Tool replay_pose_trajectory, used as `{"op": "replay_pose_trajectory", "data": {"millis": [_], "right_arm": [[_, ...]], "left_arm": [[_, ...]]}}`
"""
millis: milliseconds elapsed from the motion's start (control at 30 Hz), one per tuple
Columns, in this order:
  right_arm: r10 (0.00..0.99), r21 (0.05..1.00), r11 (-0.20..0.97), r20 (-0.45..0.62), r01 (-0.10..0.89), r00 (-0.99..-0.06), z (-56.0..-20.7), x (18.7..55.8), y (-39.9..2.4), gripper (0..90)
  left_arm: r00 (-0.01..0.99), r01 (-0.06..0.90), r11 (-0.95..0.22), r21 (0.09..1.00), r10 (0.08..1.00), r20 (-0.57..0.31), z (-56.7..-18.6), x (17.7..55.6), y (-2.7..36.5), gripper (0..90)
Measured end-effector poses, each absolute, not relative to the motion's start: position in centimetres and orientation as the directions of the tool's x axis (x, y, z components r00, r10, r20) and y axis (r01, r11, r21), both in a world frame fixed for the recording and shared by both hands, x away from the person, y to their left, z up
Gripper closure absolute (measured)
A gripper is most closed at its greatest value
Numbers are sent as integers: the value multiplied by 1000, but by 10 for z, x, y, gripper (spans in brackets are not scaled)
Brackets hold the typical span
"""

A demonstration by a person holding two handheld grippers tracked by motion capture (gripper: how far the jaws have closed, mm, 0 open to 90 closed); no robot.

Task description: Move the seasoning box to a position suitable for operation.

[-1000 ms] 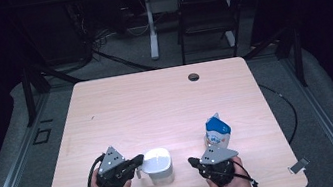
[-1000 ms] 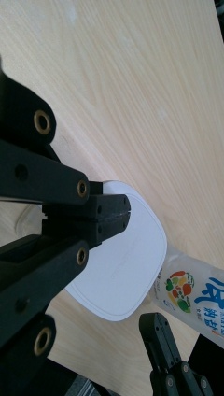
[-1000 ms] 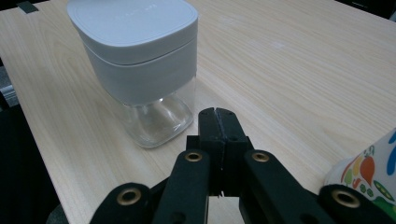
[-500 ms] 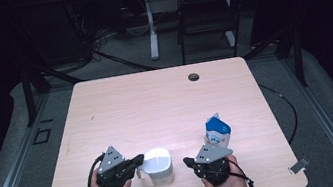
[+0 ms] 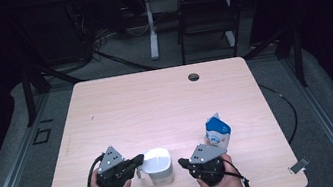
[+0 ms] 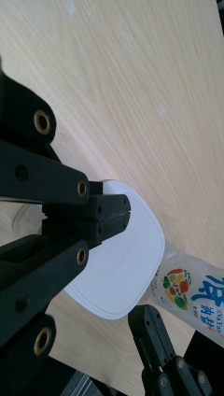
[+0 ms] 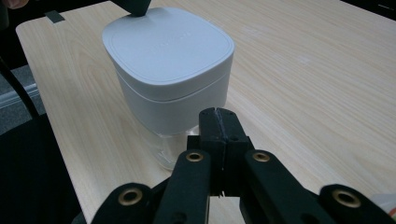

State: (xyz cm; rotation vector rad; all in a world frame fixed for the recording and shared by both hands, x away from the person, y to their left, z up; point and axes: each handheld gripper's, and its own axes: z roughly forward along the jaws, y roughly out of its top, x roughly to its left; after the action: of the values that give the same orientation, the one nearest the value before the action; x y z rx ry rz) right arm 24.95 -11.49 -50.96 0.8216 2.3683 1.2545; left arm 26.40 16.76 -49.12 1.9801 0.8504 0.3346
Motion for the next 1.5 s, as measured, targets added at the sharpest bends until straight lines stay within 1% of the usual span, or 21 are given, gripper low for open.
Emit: {"op": "replay_pose_trajectory", "data": {"millis": [333, 733, 1500], "right_arm": [[609, 827, 457, -23, 327, -793, -516, 250, -103, 900], [606, 831, 452, -21, 323, -795, -518, 251, -98, 900], [598, 837, 454, -31, 306, -801, -508, 252, -94, 900]], "left_arm": [[717, 440, -322, 838, 688, -112, -491, 264, 169, 900], [712, 442, -318, 838, 693, -112, -492, 264, 171, 900], [709, 449, -316, 836, 696, -118, -492, 264, 174, 900]]}}
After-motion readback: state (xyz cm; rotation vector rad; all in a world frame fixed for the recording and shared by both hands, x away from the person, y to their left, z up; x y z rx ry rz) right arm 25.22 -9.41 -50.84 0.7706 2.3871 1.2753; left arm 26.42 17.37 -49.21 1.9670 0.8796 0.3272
